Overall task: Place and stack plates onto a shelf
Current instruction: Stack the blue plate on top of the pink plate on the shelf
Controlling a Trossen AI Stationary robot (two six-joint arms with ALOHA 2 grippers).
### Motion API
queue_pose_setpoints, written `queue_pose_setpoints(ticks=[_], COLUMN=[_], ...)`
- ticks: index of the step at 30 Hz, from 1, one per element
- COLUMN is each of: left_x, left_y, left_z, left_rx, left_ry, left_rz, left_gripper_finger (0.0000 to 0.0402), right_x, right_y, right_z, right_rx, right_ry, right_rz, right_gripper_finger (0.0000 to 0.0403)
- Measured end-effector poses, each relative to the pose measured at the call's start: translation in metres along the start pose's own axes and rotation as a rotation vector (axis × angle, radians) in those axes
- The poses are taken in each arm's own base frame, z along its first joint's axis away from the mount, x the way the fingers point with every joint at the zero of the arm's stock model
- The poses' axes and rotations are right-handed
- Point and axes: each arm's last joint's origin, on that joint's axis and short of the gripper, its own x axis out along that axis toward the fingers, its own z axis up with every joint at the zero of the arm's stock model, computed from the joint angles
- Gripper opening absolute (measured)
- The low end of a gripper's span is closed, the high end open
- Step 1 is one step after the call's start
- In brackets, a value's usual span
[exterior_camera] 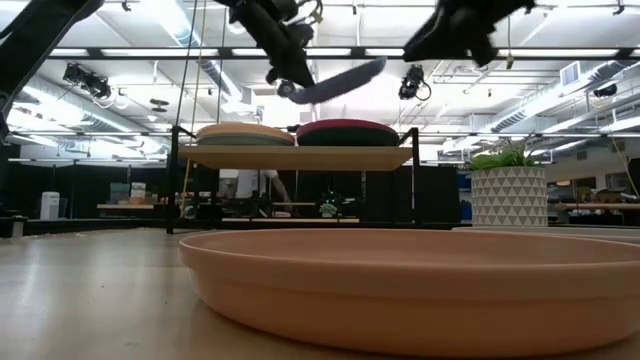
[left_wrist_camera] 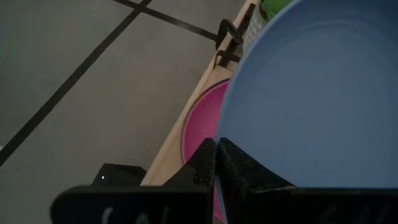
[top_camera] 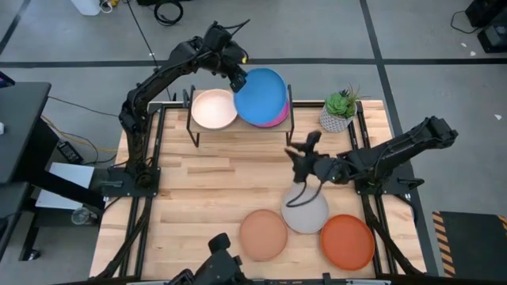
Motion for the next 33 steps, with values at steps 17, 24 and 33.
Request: queue_pose_setpoints(ticks=[17, 24, 33], left_x=[-0.01, -0.011, -0.01], left_y=[-0.01, -0.013, -0.02], left_z=[-0.013, -0.018, -0.018], left_rx=[-0.071, -0.085, -0.09], left_ry=[0.185, 0.243, 0.244], left_rz=[-0.057, -0.072, -0.098], left_gripper_finger=[0.0013, 0.0013, 0.0013], right_x=[0.057, 0.079, 0.093], right_y=[-0.007, -0.008, -0.007], right_z=[0.025, 0.015, 0.014], right_rx=[-0.841, -0.902, -0.913], right_ry=[0.072, 0.116, 0.036], right_rz=[-0.222, -0.215, -0.218], right_gripper_finger=[0.0223, 0.0222, 0.0198])
